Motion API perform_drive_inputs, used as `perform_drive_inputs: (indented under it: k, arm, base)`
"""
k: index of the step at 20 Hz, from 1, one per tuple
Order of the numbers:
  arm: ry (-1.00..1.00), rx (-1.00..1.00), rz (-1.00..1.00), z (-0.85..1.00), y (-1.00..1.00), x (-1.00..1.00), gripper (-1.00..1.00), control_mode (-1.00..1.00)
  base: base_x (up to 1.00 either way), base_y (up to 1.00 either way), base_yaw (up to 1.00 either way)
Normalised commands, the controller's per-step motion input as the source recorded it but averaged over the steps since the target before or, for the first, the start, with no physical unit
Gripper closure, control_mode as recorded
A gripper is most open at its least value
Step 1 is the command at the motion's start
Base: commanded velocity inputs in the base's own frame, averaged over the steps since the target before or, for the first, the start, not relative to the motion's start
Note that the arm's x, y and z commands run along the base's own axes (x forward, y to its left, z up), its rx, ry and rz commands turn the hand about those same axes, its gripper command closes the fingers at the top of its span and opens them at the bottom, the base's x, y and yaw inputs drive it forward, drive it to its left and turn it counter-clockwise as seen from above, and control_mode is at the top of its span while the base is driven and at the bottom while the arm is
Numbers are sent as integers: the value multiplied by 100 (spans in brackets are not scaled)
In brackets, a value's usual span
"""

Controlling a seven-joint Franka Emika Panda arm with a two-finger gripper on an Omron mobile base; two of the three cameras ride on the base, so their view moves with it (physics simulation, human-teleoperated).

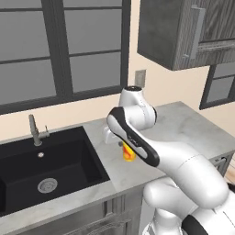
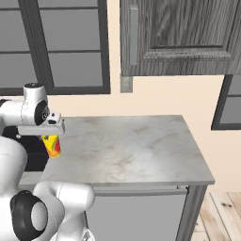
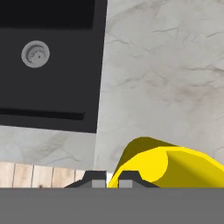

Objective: Pick the cup and bowl from the counter and place them on the counter next to the sink.

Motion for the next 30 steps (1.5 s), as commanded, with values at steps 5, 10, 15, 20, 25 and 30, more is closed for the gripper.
perform_drive_inputs:
  k: [5,10,15,20,25,30]
  arm:
    - [0,0,1,-24,0,17,100,-100]
    - [0,0,0,-24,15,4,100,-100]
    - [0,0,0,-17,26,5,100,-100]
    - [0,0,0,-25,12,28,100,-100]
    - [0,0,0,-28,5,33,100,-100]
    - [0,0,0,-25,1,23,100,-100]
  base:
    - [0,0,0]
    - [0,0,0]
    - [0,0,0]
    - [0,0,0]
    - [0,0,0]
    - [0,0,0]
